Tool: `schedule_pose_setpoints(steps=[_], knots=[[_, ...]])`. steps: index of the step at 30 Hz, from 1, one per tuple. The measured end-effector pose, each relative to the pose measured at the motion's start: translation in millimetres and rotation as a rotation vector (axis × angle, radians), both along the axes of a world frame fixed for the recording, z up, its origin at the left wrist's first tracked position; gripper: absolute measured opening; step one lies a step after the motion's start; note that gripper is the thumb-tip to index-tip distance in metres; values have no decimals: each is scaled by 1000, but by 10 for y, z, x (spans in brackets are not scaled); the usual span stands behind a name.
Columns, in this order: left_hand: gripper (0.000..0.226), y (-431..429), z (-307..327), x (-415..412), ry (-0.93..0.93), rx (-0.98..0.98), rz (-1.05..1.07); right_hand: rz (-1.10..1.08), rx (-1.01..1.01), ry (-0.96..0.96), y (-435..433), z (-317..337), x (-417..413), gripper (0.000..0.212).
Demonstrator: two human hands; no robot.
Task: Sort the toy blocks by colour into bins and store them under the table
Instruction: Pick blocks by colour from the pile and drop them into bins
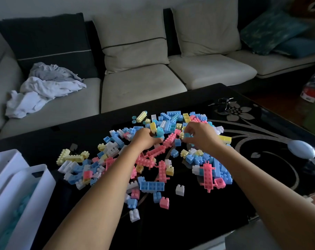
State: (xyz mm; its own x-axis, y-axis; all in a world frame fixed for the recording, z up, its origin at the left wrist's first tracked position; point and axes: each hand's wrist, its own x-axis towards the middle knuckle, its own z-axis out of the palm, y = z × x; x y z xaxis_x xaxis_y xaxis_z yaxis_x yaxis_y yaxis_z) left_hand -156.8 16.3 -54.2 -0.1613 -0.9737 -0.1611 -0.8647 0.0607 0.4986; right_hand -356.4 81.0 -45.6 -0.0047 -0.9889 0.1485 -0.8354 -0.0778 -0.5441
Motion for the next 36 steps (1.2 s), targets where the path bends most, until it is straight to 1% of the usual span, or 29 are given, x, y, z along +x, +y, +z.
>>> schedule_pose_setpoints(steps=[1,2,3,5,6,7,8,10,12,14,16,18,20,24,27,30,32,33,36], knots=[[41,20,14,52,19,-1,-27,-30,9,-127,-2,36,-5,24],[40,41,32,98,36,13,-48,-54,40,-293,-8,73,-6,24],[39,56,47,142,50,36,-64,-63,104,-523,-9,104,-8,22],[43,86,85,224,102,105,-64,-30,325,-1110,2,155,11,18],[46,99,105,260,182,163,-42,-21,423,-1364,15,164,27,18],[48,101,116,295,319,244,-5,-35,496,-1552,20,159,42,18],[48,96,131,331,492,341,46,-60,546,-1687,25,152,57,18],[41,84,158,396,800,497,157,-101,606,-1823,13,108,80,18],[31,74,161,452,980,572,216,-107,640,-1849,10,64,98,22],[28,94,184,486,1113,608,244,-108,651,-1834,17,36,119,22],[30,120,202,503,1208,622,260,-119,645,-1812,31,36,145,19],[33,145,218,520,1251,624,288,-119,651,-1769,35,34,172,18],[35,149,218,522,1225,596,313,-109,669,-1720,36,15,189,19],[30,151,207,493,1114,524,368,-91,678,-1668,15,-50,219,21],[32,166,235,482,986,485,352,-92,663,-1650,4,-91,235,21],[30,217,331,489,951,426,310,-74,634,-1657,5,-74,257,19],[22,305,438,520,989,364,286,-43,611,-1636,6,-40,311,19],[19,381,488,566,977,326,280,-27,609,-1615,10,-28,361,19],[24,658,596,813,805,170,262,22,656,-1561,30,5,626,22]])
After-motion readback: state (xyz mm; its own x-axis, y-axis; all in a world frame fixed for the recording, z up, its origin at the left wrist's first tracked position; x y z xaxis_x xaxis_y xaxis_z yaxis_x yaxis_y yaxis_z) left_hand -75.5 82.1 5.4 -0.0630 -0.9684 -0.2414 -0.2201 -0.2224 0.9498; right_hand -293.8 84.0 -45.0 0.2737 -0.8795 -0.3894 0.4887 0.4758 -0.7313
